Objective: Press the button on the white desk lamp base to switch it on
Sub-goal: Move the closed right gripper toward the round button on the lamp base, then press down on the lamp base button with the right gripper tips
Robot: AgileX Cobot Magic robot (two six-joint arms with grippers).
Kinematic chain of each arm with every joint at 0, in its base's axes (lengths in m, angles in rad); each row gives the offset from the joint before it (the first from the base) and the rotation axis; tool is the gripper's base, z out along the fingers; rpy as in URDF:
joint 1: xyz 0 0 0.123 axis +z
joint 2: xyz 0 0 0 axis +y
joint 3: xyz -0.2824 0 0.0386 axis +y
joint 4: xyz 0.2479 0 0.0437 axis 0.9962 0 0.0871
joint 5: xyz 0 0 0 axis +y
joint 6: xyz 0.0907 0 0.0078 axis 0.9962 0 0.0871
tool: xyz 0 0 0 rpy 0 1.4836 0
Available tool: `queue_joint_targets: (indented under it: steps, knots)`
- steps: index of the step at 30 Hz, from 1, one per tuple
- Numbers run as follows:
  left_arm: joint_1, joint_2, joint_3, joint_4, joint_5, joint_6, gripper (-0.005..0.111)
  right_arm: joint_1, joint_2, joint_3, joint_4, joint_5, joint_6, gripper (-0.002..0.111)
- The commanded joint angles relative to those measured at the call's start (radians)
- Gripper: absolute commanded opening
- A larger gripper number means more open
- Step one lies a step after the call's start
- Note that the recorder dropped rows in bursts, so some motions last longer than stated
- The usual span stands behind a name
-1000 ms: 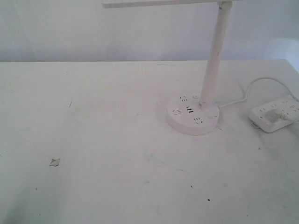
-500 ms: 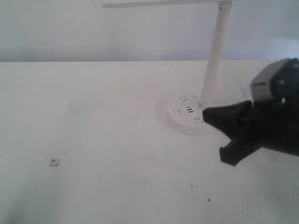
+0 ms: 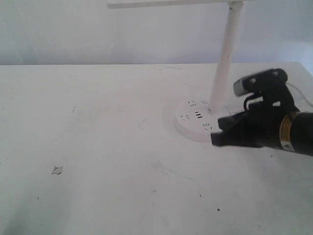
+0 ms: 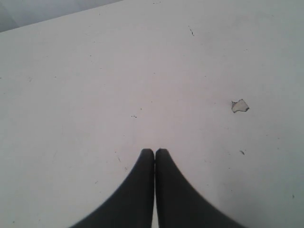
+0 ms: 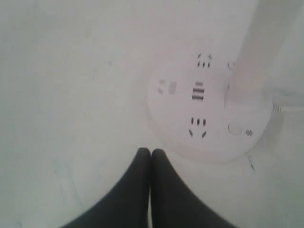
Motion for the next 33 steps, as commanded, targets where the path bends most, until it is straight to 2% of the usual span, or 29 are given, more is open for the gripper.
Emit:
queue_joint_targets:
  steps: [1, 6, 17, 33]
  knots:
    - [0.001, -0.004, 0.003, -0.001, 0.001, -0.001, 0.0, 0.001, 0.023, -0.048, 0.274, -0.005, -0.06, 0.0]
    - [0.001, -0.004, 0.003, -0.001, 0.001, -0.001, 0.0, 0.001, 0.098, -0.094, 0.387, 0.001, -0.063, 0.0]
    - [0.001, -0.004, 0.003, -0.001, 0.001, -0.001, 0.0, 0.001, 0.324, -0.193, 0.387, 0.055, -0.056, 0.0]
    - [0.001, -0.004, 0.003, -0.001, 0.001, -0.001, 0.0, 0.001, 0.425, -0.318, 0.385, 0.163, -0.24, 0.0]
